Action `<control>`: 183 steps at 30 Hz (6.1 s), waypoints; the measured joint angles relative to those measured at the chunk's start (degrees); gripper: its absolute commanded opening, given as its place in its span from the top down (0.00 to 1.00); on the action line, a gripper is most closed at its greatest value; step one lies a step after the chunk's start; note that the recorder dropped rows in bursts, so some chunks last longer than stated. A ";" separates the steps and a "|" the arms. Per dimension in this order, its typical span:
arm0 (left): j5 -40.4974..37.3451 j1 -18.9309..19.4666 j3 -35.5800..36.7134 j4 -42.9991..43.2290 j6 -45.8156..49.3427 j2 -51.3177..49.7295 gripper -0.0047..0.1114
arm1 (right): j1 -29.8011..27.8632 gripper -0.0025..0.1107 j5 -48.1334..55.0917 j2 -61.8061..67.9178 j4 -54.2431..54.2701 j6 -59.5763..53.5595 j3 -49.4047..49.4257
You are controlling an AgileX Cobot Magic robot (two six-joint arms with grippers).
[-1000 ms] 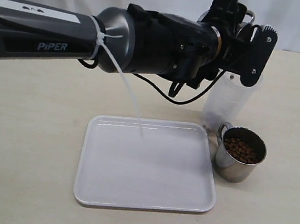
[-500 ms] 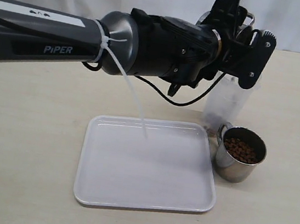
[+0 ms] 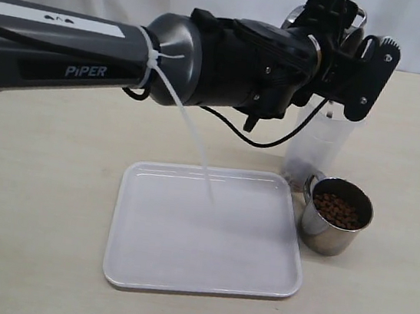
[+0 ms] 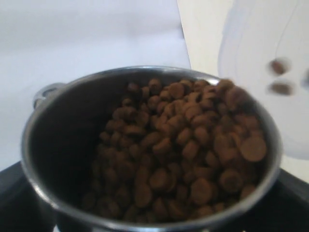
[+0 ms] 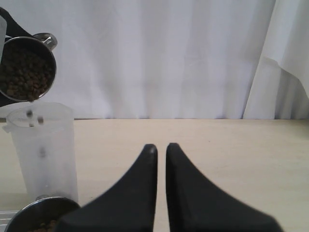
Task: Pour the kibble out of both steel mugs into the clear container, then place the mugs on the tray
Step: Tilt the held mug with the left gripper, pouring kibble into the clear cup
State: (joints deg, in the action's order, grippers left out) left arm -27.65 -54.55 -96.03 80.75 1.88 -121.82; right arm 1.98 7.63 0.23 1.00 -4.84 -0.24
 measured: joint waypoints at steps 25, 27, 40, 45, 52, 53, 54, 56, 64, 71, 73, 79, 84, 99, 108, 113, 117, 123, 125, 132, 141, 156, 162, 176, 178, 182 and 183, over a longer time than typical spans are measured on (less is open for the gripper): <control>-1.60 -0.08 0.00 0.37 2.53 0.00 0.96 | 0.00 0.93 0.00 0.00 0.00 0.00 0.00; -1.60 -0.08 0.00 0.46 2.53 0.00 0.96 | 0.00 0.93 0.00 0.00 0.00 0.00 0.00; -1.60 -0.08 0.00 1.75 2.75 0.00 0.96 | 0.00 0.93 0.00 0.00 0.00 0.00 0.00; -1.60 -0.08 0.00 1.95 3.34 0.00 0.96 | 0.00 0.93 0.00 0.00 0.00 0.00 0.00; -1.60 -0.08 0.00 2.07 5.42 0.00 0.96 | 0.00 0.93 0.00 0.00 0.00 0.00 0.00; -1.60 -0.08 0.00 2.15 5.43 0.00 0.96 | 0.00 0.93 0.00 0.00 0.00 0.00 0.00; -1.60 -0.08 0.00 2.15 5.51 0.00 0.96 | 0.00 0.93 0.00 0.00 0.00 0.00 0.00; -1.32 -0.08 0.00 2.29 6.02 0.00 0.96 | 0.00 0.93 0.00 0.00 0.00 0.00 0.00; -1.17 -0.08 0.00 2.71 6.97 0.00 0.96 | 0.00 0.93 0.00 0.00 0.00 0.00 0.00; -0.96 -0.08 0.00 2.71 7.10 0.00 0.96 | 0.00 0.93 0.00 0.00 0.00 0.00 0.00; -0.88 -0.08 0.00 2.81 7.10 0.00 0.96 | 0.00 0.93 0.00 0.00 0.00 0.00 0.00; -0.83 -0.08 0.00 3.24 7.19 0.00 0.96 | 0.00 0.93 0.00 0.00 0.00 0.00 0.00; -0.83 -0.08 0.00 4.54 7.19 0.00 0.96 | 0.00 0.93 0.00 0.00 0.00 0.00 0.00; -0.74 -0.34 0.00 5.94 8.66 0.00 0.96 | 0.00 0.93 0.00 0.00 0.00 0.00 0.00; -0.45 -1.60 0.00 6.41 8.90 0.00 0.96 | 0.00 0.93 0.00 0.00 0.00 0.00 0.00; -0.45 -1.60 0.00 6.60 8.90 0.00 0.96 | 0.00 0.93 0.00 0.00 0.00 0.00 0.00; -0.45 -1.60 0.00 6.83 10.92 0.00 0.96 | 0.00 0.93 0.00 0.00 0.00 0.00 0.00; -0.45 -1.60 0.00 7.24 14.01 0.00 0.96 | 0.00 0.93 0.00 0.00 0.00 0.00 0.00; -0.45 -1.60 0.00 7.64 14.28 0.00 0.96 | 0.00 0.93 0.00 0.00 0.00 0.00 0.00; -0.45 -1.60 0.00 9.02 14.91 0.00 0.96 | 0.00 0.93 0.00 0.00 0.00 0.00 0.00; -0.45 -1.60 0.00 11.34 15.70 0.00 0.96 | 0.00 0.93 0.00 0.00 0.00 0.00 0.00; 0.26 -1.64 0.00 12.31 20.47 0.00 0.96 | 0.00 0.93 0.00 0.00 0.00 0.00 0.00; 1.07 -1.64 0.00 13.56 21.18 0.00 0.96 | 0.00 0.93 0.00 0.00 0.00 0.00 0.00; 1.07 -2.39 0.00 14.27 28.05 0.00 0.96 | 0.00 0.93 0.00 0.00 0.00 0.00 0.00; 1.07 -2.78 0.00 14.38 29.96 0.00 0.96 | 0.00 0.93 0.00 0.00 0.00 0.00 0.00; 1.07 -3.04 0.00 14.38 32.95 0.00 0.96 | 0.00 0.93 0.00 0.00 0.00 0.00 0.00; 1.07 -3.04 0.00 14.41 33.86 0.00 0.96 | 0.00 0.93 0.00 0.00 0.00 0.00 0.00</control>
State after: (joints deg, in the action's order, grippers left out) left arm -26.58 -57.59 -96.03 95.16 35.74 -121.82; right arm 1.98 7.63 0.23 1.00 -4.84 -0.24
